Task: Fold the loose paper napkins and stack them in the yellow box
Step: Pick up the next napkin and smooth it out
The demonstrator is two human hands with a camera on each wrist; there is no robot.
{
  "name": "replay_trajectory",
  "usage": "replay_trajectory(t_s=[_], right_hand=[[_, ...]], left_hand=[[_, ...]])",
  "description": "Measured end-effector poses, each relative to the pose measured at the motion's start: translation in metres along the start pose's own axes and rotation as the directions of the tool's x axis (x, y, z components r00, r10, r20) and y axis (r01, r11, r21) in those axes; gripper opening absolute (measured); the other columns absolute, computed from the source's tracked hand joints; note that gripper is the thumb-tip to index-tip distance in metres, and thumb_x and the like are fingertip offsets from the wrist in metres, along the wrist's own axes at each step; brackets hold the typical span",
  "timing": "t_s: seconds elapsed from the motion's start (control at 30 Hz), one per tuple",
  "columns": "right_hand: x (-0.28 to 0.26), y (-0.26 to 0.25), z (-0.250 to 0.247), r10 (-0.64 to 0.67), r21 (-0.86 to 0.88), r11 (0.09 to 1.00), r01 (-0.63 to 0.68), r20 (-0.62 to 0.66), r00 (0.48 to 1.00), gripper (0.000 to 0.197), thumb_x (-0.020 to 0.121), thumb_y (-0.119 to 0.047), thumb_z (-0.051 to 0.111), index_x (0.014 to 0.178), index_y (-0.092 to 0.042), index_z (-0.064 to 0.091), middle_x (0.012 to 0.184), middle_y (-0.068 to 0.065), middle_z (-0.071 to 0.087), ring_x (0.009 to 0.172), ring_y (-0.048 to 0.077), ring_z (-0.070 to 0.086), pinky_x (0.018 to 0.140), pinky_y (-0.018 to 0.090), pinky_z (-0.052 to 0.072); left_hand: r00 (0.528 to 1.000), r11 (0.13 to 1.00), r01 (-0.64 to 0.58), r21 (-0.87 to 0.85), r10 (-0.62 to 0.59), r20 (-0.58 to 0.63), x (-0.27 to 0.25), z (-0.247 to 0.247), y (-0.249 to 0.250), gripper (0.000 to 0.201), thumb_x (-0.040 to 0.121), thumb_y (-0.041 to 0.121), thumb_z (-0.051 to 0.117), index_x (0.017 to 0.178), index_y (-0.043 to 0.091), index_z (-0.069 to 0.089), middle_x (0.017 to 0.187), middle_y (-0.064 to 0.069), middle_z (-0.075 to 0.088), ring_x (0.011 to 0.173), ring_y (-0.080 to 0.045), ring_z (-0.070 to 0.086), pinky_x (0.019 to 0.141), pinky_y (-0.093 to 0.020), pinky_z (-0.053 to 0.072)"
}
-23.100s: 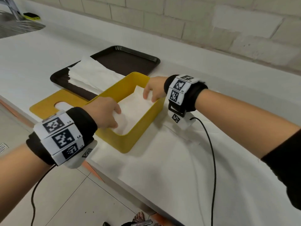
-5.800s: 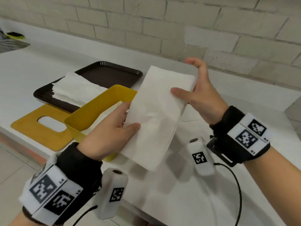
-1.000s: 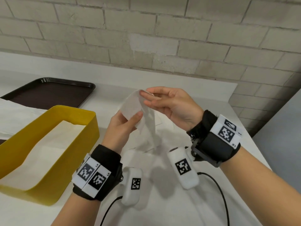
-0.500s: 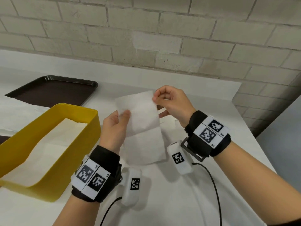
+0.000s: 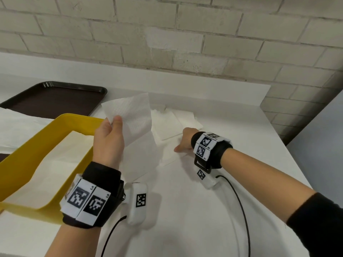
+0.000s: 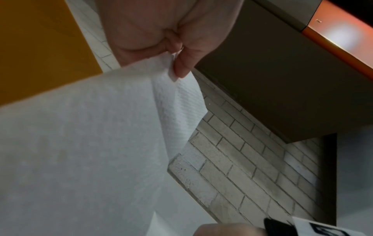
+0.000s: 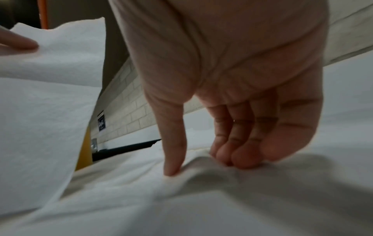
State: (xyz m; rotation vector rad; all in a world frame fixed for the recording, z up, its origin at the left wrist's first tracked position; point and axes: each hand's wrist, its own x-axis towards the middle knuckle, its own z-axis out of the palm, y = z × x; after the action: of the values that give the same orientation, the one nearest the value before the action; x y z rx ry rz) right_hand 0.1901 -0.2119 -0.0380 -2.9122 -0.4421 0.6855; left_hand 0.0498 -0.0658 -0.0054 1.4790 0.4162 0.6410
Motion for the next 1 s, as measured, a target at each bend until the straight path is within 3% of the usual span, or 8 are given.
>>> replay_trajectory(t_s=[0.1,0.2,0.27,0.33,0.5,0.67,0.87,1.0], right_hand=[[0.001,-0.006,0.003,0.015,0.033,0.999,-0.016,0.019,1.0,0.033,0.081,-0.031,0.068,0.085,-0.002,0.053,0.081,0.006,0.055,0.087,0.026,0.054,0.074,0.03,0.044],[-0.003,-0.005,0.003,0.0,0.19,0.982,0.001,-0.006,1.0,0.026,0.083,-0.017,0.066,0.103,-0.003,0.057,0.098,0.01,0.059,0.093,0.025,0.056,0.076,0.032,0.049],[-0.01,0.001,-0.003,-0.008,0.396,0.918,0.028,-0.051,0.999,0.011,0.083,-0.008,0.064,0.086,-0.012,0.054,0.086,0.004,0.053,0.08,0.022,0.057,0.061,0.028,0.053],[-0.019,0.009,-0.013,-0.017,0.585,0.808,0.067,-0.091,0.996,0.027,0.082,0.0,0.063,0.076,-0.018,0.043,0.076,0.002,0.051,0.06,0.016,0.057,0.044,0.023,0.049],[-0.051,0.026,-0.035,-0.076,0.719,0.647,0.254,-0.271,0.959,0.02,0.084,0.007,0.057,0.081,-0.012,0.051,0.089,0.01,0.053,0.04,0.01,0.061,0.04,0.02,0.05],[-0.077,0.04,-0.052,-0.1,0.73,0.631,0.262,-0.258,0.961,0.01,0.085,0.004,0.059,0.086,-0.006,0.061,0.069,0.001,0.054,0.048,0.006,0.058,0.048,0.018,0.052],[-0.064,0.061,-0.039,0.105,0.551,0.834,0.036,-0.222,0.969,0.02,0.084,0.001,0.059,0.104,-0.004,0.056,0.07,0.006,0.054,0.059,0.015,0.056,0.043,0.021,0.052],[-0.055,0.07,-0.026,0.197,0.527,0.848,-0.058,-0.211,0.958,0.007,0.086,-0.006,0.058,0.084,-0.012,0.055,0.084,0.007,0.058,0.062,0.016,0.059,0.046,0.022,0.05]], left_hand=[[1.0,0.999,0.011,-0.03,-0.011,0.013,0.0,0.001,-0.001,0.02,0.1,0.023,0.04,0.096,0.018,0.059,0.096,-0.004,0.065,0.096,-0.022,0.063,0.084,-0.035,0.05],[1.0,0.998,0.008,-0.065,-0.007,0.014,-0.001,0.001,0.0,0.021,0.1,0.021,0.039,0.09,0.021,0.057,0.093,-0.002,0.063,0.102,-0.026,0.061,0.083,-0.034,0.048],[1.0,0.998,0.009,-0.065,-0.007,0.023,-0.001,0.002,0.0,0.018,0.1,0.016,0.037,0.105,0.018,0.054,0.105,-0.004,0.06,0.108,-0.026,0.057,0.086,-0.035,0.047],[1.0,0.999,-0.003,-0.054,0.004,0.019,0.0,0.0,-0.002,0.029,0.098,0.011,0.037,0.124,0.023,0.043,0.123,-0.004,0.053,0.117,-0.024,0.052,0.099,-0.041,0.044],[0.98,0.98,-0.197,-0.029,0.197,-0.01,-0.004,0.0,-0.001,0.066,0.091,-0.004,0.04,0.132,0.045,0.022,0.141,0.013,0.025,0.136,-0.016,0.03,0.114,-0.035,0.026],[0.962,0.964,-0.263,0.047,0.258,0.082,-0.005,-0.002,-0.005,0.058,0.092,-0.005,0.036,0.116,0.047,0.045,0.133,0.008,0.044,0.131,-0.018,0.039,0.11,-0.045,0.034],[0.968,0.968,-0.237,0.086,0.228,0.106,-0.01,-0.002,-0.009,0.04,0.095,-0.002,0.034,0.103,0.027,0.061,0.118,0.003,0.059,0.113,-0.01,0.051,0.101,-0.022,0.038],[0.972,0.97,-0.215,0.117,0.201,0.118,-0.012,0.0,-0.011,0.037,0.095,-0.003,0.035,0.103,0.02,0.063,0.113,0.005,0.058,0.108,-0.006,0.049,0.085,0.002,0.034]])
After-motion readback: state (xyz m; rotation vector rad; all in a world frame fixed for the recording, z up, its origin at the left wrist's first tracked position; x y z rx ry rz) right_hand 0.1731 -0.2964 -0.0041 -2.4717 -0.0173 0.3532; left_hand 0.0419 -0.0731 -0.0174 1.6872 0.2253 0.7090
